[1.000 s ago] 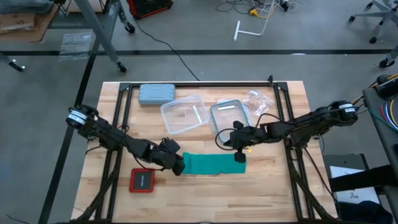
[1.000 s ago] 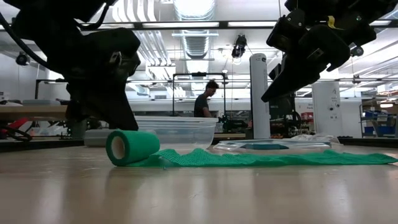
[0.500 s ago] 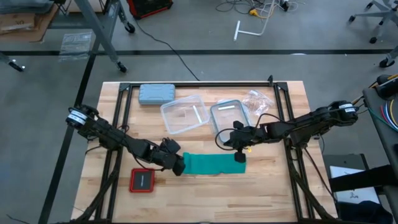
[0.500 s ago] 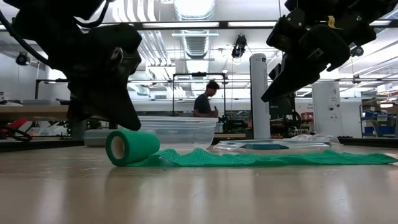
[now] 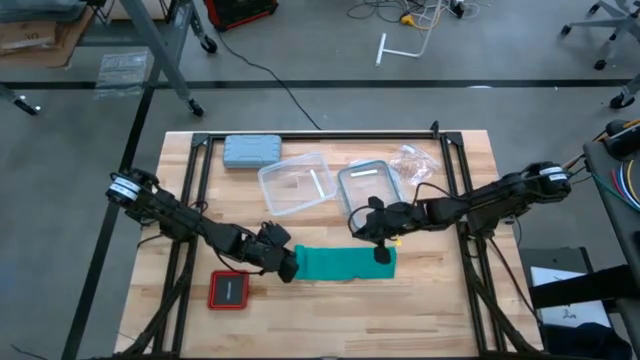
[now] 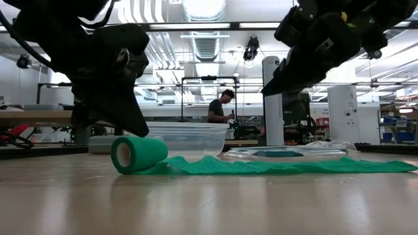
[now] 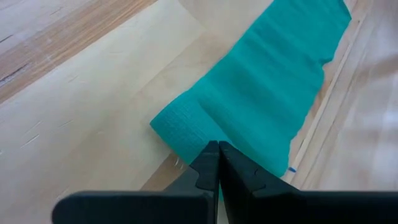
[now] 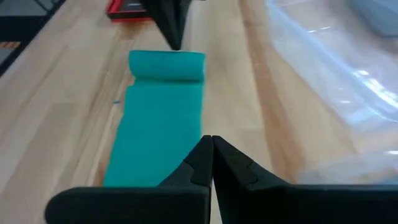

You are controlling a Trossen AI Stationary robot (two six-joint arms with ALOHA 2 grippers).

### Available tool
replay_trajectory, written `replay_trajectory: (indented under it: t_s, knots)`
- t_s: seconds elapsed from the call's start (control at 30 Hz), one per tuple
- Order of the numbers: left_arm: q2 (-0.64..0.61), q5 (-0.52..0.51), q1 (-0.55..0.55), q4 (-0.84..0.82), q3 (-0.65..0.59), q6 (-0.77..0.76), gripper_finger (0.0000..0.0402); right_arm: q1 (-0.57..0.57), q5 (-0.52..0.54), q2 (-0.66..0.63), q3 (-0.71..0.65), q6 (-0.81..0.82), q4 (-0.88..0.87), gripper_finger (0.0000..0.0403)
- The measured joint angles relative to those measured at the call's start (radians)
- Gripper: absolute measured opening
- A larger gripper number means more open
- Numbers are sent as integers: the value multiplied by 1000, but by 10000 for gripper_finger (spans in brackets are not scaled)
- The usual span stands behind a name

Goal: Roll bandage
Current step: Roll the blue bandage

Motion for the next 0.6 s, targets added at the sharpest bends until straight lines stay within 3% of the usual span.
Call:
replay_trajectory:
  t_s: [0.2, 0.47, 0.6]
  knots:
    - [24, 9, 0, 18, -1, 3, 3, 9, -8, 96, 12, 2, 28, 2]
    - [143, 34, 25, 282, 1, 95, 5, 9, -8, 132, 40, 1, 26, 2]
    - [172, 86, 47, 310, 20, 126, 2, 9, -7, 117, 39, 0, 2, 2]
